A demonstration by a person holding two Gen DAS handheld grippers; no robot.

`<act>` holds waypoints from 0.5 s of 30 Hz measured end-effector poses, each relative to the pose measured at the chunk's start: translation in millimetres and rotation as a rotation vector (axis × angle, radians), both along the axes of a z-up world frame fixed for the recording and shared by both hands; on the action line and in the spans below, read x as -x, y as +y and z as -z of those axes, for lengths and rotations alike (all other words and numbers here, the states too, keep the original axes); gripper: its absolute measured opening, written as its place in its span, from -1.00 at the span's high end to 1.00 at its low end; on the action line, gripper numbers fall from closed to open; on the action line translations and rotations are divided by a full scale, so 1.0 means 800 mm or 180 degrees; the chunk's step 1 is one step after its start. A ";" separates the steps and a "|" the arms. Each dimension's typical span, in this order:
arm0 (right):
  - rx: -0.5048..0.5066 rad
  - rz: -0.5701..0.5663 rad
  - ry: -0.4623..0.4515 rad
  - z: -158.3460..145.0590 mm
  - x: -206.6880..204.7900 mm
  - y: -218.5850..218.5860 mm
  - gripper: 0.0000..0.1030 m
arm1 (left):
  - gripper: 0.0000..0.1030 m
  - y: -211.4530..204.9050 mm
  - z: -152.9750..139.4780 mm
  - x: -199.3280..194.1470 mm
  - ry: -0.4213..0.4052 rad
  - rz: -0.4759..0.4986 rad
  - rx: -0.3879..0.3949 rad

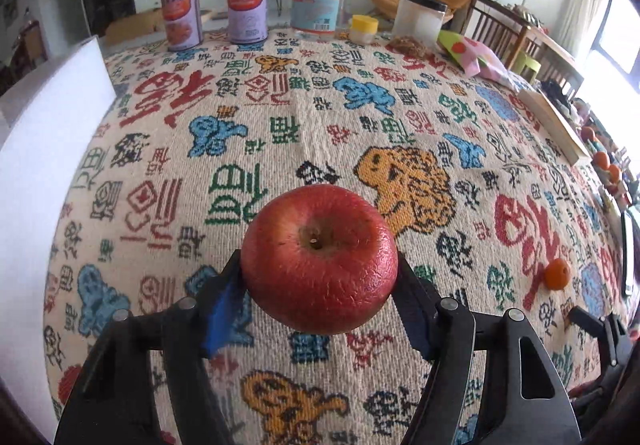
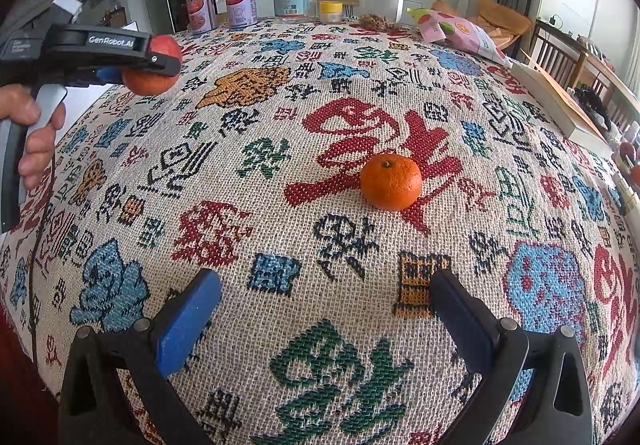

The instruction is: Organize fruits

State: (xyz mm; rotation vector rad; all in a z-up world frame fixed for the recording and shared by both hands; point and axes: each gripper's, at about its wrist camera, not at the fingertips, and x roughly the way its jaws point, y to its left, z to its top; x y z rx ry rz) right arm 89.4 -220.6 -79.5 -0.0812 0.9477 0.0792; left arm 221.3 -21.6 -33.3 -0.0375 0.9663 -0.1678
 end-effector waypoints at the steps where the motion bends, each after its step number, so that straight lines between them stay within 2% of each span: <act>1: 0.0000 0.0000 0.0000 0.000 0.000 0.000 -1.00 | -0.38 0.001 0.007 0.012 0.0004 -0.0019 0.0015; 2: 0.0001 -0.0001 0.0000 0.000 0.000 0.000 -1.00 | -0.38 0.002 0.015 0.022 0.0014 -0.0053 0.0045; 5: -0.0002 -0.0009 0.0005 0.000 -0.001 0.001 -1.00 | -0.46 0.005 0.016 0.044 -0.0228 -0.0232 0.0124; 7: -0.0006 -0.0013 0.0007 -0.001 -0.002 0.001 -1.00 | -0.95 0.008 0.017 0.055 -0.0254 -0.0361 0.0137; 10: -0.0007 -0.0013 0.0006 0.000 -0.001 0.000 -1.00 | -0.96 0.013 0.023 0.067 -0.0241 -0.0421 0.0018; 12: -0.0006 -0.0012 0.0005 0.000 -0.001 0.000 -1.00 | -0.96 0.012 0.038 0.065 -0.0002 -0.0329 -0.0168; 14: -0.0003 -0.0011 0.0005 0.000 -0.001 0.000 -1.00 | -0.98 0.007 0.041 0.071 -0.0100 -0.0237 -0.0399; 15: -0.0003 -0.0010 0.0005 0.000 -0.001 0.000 -1.00 | -0.98 0.008 0.042 0.074 -0.0107 -0.0234 -0.0365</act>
